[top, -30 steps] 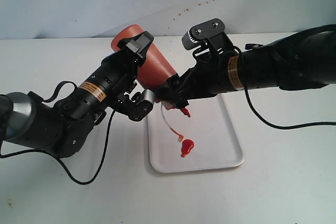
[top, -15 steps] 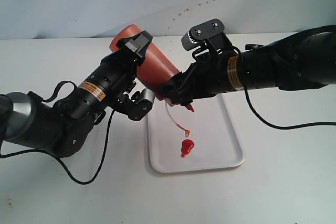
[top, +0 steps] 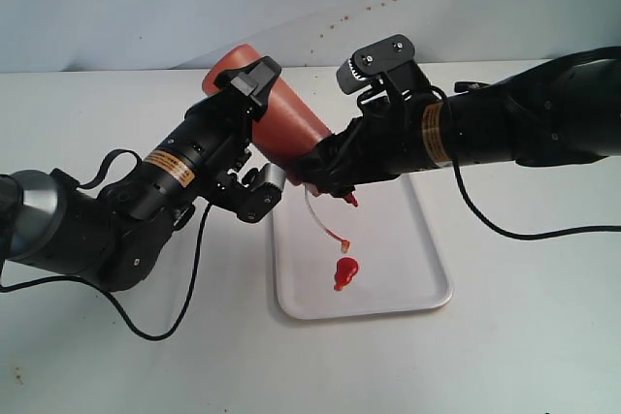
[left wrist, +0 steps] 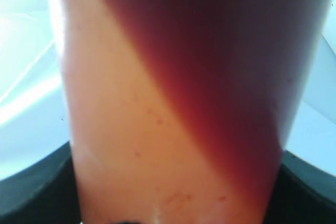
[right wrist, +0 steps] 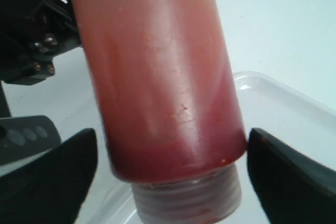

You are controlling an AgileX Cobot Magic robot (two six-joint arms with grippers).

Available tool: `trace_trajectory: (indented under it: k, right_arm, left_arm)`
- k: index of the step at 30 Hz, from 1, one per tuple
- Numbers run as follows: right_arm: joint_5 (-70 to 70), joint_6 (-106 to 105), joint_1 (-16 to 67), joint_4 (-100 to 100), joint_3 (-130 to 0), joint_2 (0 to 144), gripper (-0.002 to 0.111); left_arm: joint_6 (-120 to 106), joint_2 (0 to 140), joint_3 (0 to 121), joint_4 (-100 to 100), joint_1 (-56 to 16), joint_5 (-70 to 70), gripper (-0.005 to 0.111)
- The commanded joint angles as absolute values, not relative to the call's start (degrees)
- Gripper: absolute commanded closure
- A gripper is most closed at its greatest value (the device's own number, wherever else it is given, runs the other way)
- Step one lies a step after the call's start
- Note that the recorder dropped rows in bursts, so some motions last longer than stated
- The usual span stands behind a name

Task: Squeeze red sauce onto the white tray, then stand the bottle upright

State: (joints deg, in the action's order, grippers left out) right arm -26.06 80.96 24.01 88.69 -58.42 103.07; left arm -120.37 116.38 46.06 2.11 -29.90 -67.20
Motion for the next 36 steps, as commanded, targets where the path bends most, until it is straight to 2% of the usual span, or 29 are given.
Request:
trace_trajectory:
  k: [1, 3, 8, 17, 22, 23, 25, 27, 28, 29, 30, 32, 36]
  right_arm:
    - [-30.7, 80.1, 24.0, 88.9, -58.8, 102.7, 0.01]
    - [-30.6, 80.1, 24.0, 90.5, -58.8, 102.4, 0.006]
    - [-30.0, 81.4, 24.0, 95.2, -58.8, 98.8, 0.005]
    - [-20.0, 90.3, 24.0, 99.9, -58.5, 90.8, 0.005]
    - [-16.4, 91.5, 24.0, 99.9, -58.5, 86.9, 0.012]
    - [-12.3, 93.2, 24.0, 99.9, -58.3, 85.2, 0.02]
    - [-6.6, 93.3, 24.0, 99.9, -57.4, 83.6, 0.031]
    - [-0.9, 93.3, 23.9, 99.9, -55.8, 81.9, 0.048]
    - [5.3, 93.0, 23.9, 99.9, -53.7, 80.3, 0.069]
    - [7.8, 93.0, 23.9, 99.9, -52.7, 79.7, 0.079]
    - [13.1, 93.0, 23.9, 99.9, -50.4, 78.6, 0.099]
    - [18.6, 94.6, 23.9, 99.9, -48.0, 78.1, 0.108]
    - [22.0, 97.9, 23.9, 99.9, -46.1, 78.3, 0.108]
  left_arm:
    - [-118.7, 115.2, 46.3, 2.3, -30.0, -70.0, 0.107]
    - [-118.7, 115.2, 46.3, 2.4, -30.0, -70.0, 0.107]
    - [-118.7, 115.2, 46.3, 2.4, -30.0, -70.0, 0.107]
    - [-118.7, 115.2, 46.3, 2.6, -30.0, -70.0, 0.107]
    - [-118.7, 115.2, 46.3, 4.9, -30.0, -70.0, 0.107]
    - [-118.7, 115.2, 46.3, 7.0, -30.0, -70.0, 0.107]
    - [-118.7, 115.2, 46.3, 9.3, -30.0, -70.0, 0.107]
    - [-118.7, 115.2, 46.3, 11.1, -30.0, -70.0, 0.107]
    - [-118.0, 115.2, 46.3, 12.0, -30.0, -70.0, 0.107]
    - [-117.1, 115.2, 46.3, 12.3, -29.9, -70.0, 0.107]
    - [-115.0, 115.2, 46.3, 13.6, -29.9, -70.0, 0.107]
    - [-113.9, 115.2, 46.3, 16.4, -29.9, -70.0, 0.107]
    - [-110.8, 115.2, 46.1, 19.6, -29.9, -70.0, 0.107]
